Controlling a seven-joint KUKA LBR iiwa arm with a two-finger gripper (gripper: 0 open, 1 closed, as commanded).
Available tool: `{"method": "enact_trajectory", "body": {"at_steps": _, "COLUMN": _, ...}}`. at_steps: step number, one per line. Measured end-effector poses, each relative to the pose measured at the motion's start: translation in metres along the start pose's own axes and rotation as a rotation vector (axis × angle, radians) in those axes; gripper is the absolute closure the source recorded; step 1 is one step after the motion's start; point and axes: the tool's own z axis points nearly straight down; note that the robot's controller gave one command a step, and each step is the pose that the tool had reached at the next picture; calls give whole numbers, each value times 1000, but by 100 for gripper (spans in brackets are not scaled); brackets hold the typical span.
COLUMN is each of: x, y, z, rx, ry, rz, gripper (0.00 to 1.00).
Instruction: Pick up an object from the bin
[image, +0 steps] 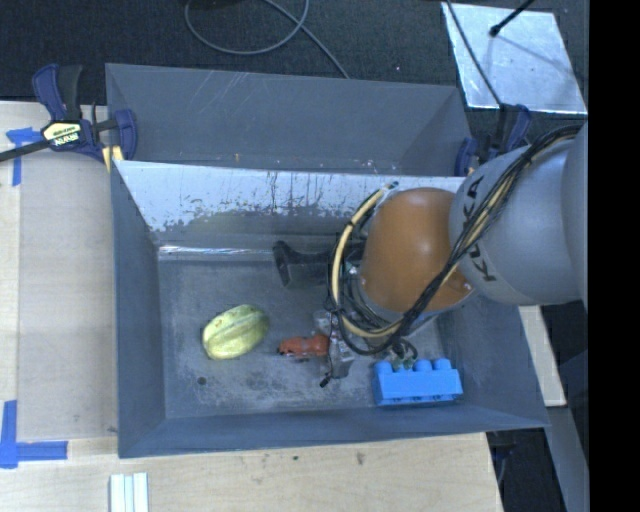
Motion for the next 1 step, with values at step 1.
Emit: {"method": "enact_trajectory", "body": {"at_steps": 1, "x": 0, "y": 0, "z": -19, "rx": 0, "ry": -1, "rz": 0, "gripper": 100}}
